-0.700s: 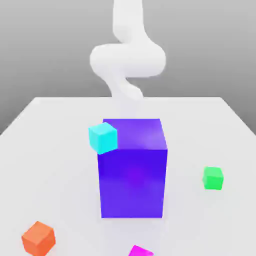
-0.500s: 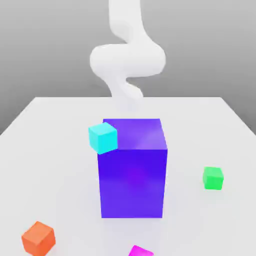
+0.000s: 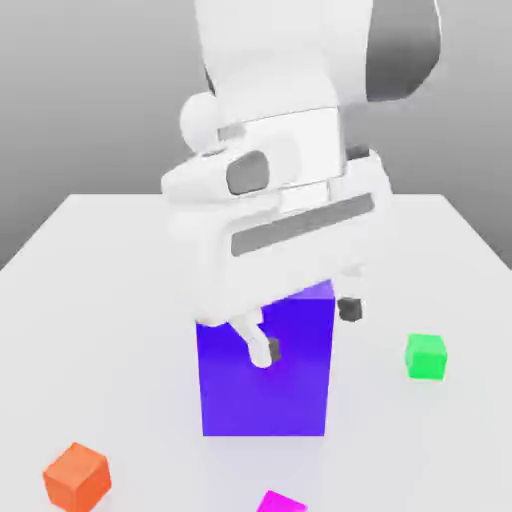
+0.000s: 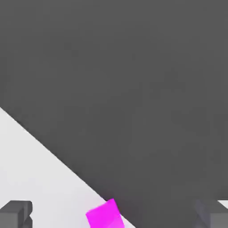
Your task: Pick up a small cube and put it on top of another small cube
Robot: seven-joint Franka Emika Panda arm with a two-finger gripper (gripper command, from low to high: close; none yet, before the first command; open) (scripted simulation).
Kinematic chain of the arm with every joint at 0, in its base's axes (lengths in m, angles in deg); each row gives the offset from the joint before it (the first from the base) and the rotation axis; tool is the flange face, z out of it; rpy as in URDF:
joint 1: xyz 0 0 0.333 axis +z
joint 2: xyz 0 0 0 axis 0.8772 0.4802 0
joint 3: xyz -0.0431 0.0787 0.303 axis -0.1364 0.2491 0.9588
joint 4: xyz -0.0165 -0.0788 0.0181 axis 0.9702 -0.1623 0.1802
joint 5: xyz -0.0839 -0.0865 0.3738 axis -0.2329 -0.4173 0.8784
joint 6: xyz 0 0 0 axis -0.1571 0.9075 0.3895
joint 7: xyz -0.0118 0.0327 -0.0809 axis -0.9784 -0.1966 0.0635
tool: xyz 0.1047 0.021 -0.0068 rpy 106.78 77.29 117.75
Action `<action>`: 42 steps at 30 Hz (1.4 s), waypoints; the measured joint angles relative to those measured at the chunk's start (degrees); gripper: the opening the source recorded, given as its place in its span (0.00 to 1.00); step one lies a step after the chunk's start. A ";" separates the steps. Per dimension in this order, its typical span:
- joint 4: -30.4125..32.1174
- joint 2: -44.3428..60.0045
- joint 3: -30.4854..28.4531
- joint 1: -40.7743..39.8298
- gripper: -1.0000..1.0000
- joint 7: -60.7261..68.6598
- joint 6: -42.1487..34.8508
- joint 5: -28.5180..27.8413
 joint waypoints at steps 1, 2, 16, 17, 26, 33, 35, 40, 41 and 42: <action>-0.01 1.96 0.16 -0.13 0.50 1.88 0.63 0.04; -0.01 3.89 0.34 -0.26 0.50 3.66 1.29 -0.06; -1.74 26.44 3.82 -3.20 0.00 15.98 13.52 -3.37; -1.74 26.44 3.82 -3.21 0.00 15.98 13.49 -3.37; 0.29 18.86 1.39 -1.18 0.00 13.10 7.63 -5.96; 11.41 8.26 9.87 4.51 0.00 27.69 7.37 -10.01; 14.66 5.19 12.42 6.18 0.00 32.82 7.52 -10.69; 22.96 -2.87 17.84 14.94 0.00 46.53 8.17 -11.59; 24.71 -4.62 18.62 17.46 0.00 49.58 8.33 -11.71; 26.47 -6.43 19.42 19.18 0.00 52.70 8.48 -11.85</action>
